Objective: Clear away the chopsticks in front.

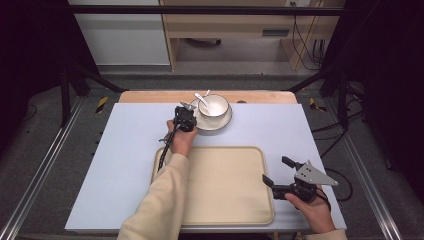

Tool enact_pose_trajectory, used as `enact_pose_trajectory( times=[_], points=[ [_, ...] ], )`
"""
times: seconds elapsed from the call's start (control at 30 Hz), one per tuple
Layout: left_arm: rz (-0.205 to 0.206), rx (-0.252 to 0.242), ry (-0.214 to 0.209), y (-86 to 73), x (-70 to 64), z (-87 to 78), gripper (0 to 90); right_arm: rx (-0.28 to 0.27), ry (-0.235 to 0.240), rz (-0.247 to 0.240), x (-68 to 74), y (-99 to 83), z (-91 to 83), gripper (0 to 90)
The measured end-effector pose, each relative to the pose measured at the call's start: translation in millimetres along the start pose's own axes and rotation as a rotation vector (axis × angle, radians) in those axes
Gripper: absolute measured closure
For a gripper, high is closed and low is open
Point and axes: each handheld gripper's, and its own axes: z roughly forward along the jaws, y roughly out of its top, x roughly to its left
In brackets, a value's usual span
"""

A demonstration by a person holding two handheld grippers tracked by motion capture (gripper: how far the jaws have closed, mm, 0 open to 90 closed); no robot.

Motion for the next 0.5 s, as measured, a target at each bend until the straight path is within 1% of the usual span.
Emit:
enact_pose_trajectory(
  times=[0.07,0.13,0.3,0.37,0.5],
  points=[
    [-0.004,-0.009,0.008,0.5,2.4,-3.1,85.6,0.0,0.001,-0.005,-0.2,-0.1,0.1,6.6],
    [-0.026,-0.026,0.013,0.3,7.1,-9.9,85.7,-0.001,0.002,-0.012,-0.7,-0.2,0.2,6.6],
    [-0.036,-0.042,0.032,-0.7,17.7,-25.2,85.7,0.001,0.001,-0.01,-0.3,-0.1,0.4,6.6],
    [-0.059,-0.06,0.041,-3.6,22.5,-34.4,85.7,-0.003,0.0,-0.005,0.1,0.3,0.1,6.6],
    [-0.08,-0.07,0.052,-12.1,25.8,-52.1,85.7,-0.008,-0.001,-0.006,0.0,0.8,0.0,6.6]
  ],
)
